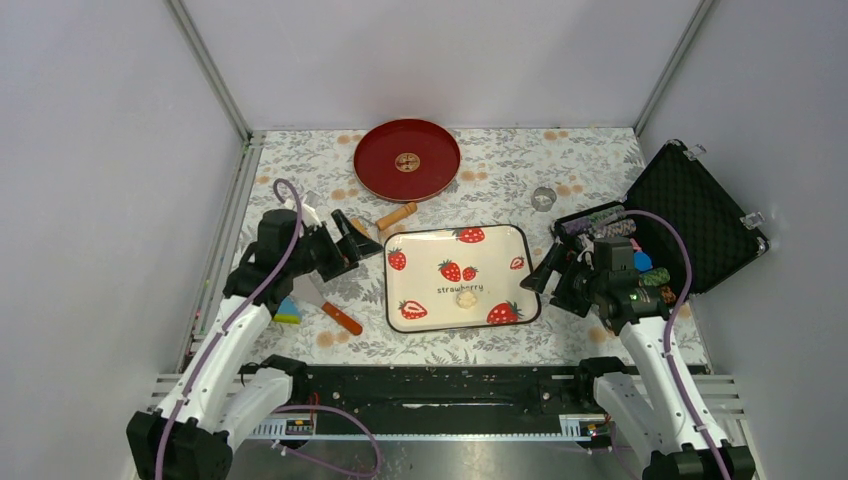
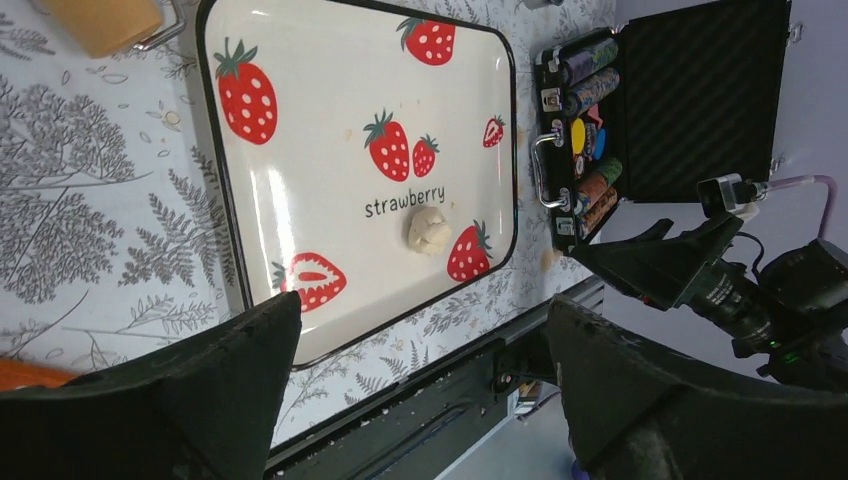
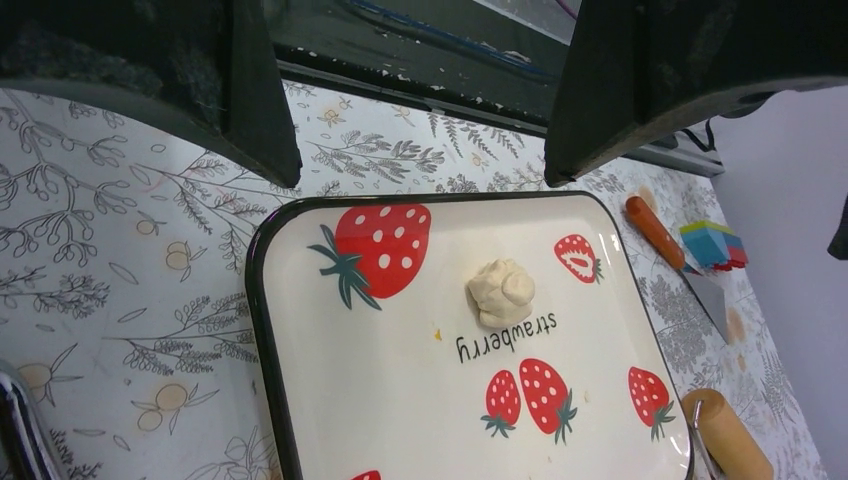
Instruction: Roll out the dumpling wrappers from the dough
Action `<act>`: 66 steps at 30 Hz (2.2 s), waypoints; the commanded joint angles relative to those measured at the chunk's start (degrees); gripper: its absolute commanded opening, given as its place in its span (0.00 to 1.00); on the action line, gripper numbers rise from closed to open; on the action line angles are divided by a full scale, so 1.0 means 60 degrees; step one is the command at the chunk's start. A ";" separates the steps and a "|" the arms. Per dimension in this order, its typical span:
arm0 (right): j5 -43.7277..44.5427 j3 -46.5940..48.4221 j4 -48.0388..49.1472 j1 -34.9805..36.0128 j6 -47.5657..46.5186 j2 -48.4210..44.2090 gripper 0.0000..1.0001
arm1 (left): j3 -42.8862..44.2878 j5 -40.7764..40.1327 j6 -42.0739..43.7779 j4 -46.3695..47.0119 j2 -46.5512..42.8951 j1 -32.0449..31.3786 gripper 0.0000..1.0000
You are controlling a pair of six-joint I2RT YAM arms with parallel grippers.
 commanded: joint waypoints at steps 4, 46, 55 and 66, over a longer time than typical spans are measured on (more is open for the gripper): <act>-0.0241 0.0653 -0.0334 0.0029 0.0175 0.0723 0.99 | 0.0149 0.0113 0.0683 -0.1884 -0.0013 0.0483 0.92; 0.0609 0.1454 -0.0108 0.0029 -0.1217 0.4336 0.99 | 0.7357 -0.3911 0.1805 -0.2149 1.0366 -0.0173 0.38; 0.0622 0.1696 -0.0265 0.0021 -0.1433 0.4599 0.99 | 0.7103 -0.4029 0.1649 -0.2105 1.0839 -0.0419 0.36; 0.0560 0.1906 -0.0269 0.0028 -0.1538 0.4766 0.99 | 0.7093 -0.4227 0.1456 -0.2424 1.1332 -0.0630 0.16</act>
